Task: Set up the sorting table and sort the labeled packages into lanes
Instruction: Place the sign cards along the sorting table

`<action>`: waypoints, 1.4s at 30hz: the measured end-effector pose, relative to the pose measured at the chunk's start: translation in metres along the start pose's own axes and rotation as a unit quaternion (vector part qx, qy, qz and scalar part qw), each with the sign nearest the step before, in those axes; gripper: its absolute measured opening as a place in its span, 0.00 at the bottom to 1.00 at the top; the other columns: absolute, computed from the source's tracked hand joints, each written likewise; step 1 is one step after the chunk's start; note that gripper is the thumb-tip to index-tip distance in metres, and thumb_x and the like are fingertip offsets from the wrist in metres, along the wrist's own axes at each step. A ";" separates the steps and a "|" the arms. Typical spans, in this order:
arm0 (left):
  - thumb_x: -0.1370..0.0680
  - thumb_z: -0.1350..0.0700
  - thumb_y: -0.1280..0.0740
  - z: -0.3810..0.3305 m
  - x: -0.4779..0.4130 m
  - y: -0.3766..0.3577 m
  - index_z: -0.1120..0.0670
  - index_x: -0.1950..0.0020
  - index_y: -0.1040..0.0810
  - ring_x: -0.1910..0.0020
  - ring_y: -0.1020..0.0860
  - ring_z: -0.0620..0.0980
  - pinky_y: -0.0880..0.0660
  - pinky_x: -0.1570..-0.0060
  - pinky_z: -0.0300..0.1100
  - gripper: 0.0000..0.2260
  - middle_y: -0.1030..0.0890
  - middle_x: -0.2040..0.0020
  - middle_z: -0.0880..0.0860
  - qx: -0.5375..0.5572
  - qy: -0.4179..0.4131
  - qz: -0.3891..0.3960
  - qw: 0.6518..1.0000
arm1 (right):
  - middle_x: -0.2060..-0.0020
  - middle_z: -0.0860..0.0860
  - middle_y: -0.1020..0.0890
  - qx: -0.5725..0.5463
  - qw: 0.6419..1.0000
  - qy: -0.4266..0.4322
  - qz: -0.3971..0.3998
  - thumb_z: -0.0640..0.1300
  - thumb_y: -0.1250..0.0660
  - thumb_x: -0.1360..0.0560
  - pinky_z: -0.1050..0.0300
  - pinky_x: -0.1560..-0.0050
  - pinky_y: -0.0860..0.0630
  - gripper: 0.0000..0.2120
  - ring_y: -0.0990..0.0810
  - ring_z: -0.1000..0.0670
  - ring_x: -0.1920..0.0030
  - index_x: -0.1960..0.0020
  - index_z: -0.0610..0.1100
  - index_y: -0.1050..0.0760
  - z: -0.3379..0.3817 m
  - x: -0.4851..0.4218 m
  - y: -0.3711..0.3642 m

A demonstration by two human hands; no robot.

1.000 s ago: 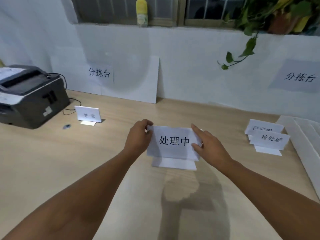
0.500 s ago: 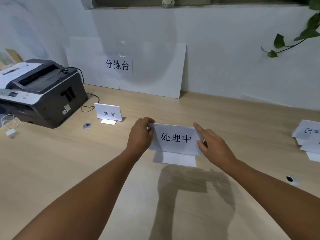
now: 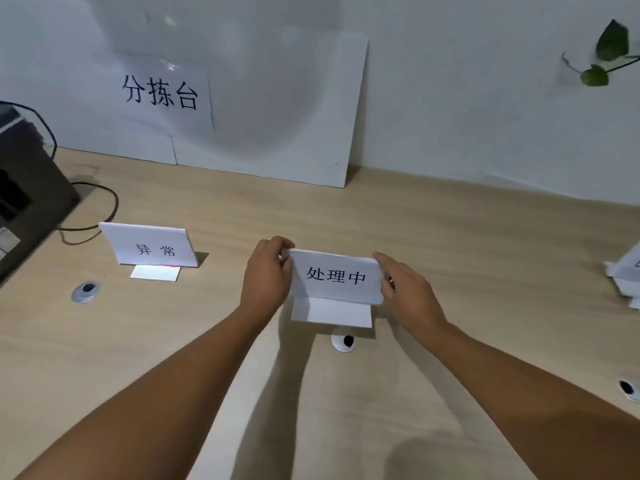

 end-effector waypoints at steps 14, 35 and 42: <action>0.19 0.61 0.35 0.085 -0.068 -0.058 0.52 0.33 0.23 0.51 0.24 0.48 0.33 0.58 0.29 0.14 0.26 0.44 0.50 0.001 -0.005 0.010 1.000 | 0.48 0.52 0.22 -0.006 0.999 -0.033 0.014 0.43 0.41 0.19 0.52 0.49 0.24 0.28 0.24 0.48 0.50 0.23 0.62 0.38 -0.031 -0.071 -0.084; 0.19 0.47 0.32 -0.298 0.151 -0.147 0.56 0.27 0.27 0.29 0.29 0.55 0.34 0.29 0.49 0.23 0.24 0.29 0.55 -0.039 -0.185 0.196 0.962 | 0.23 0.50 0.35 0.094 0.990 -0.077 -0.074 0.55 0.36 0.19 0.54 0.27 0.36 0.30 0.36 0.50 0.24 0.20 0.53 0.40 -0.204 0.226 0.281; 0.18 0.45 0.34 -0.430 0.276 -0.214 0.56 0.27 0.27 0.28 0.31 0.53 0.36 0.27 0.47 0.23 0.24 0.30 0.54 -0.026 -0.209 0.180 0.961 | 0.24 0.51 0.35 0.084 0.984 -0.107 -0.113 0.58 0.35 0.20 0.49 0.29 0.32 0.32 0.34 0.49 0.26 0.20 0.53 0.40 -0.296 0.347 0.395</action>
Point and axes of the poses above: each hand's wrist, its own x-axis away from the middle knuckle, its own y-axis out of the back of the hand, z = x × y, the point moved 10 cm from there along -x, towards the middle knuckle
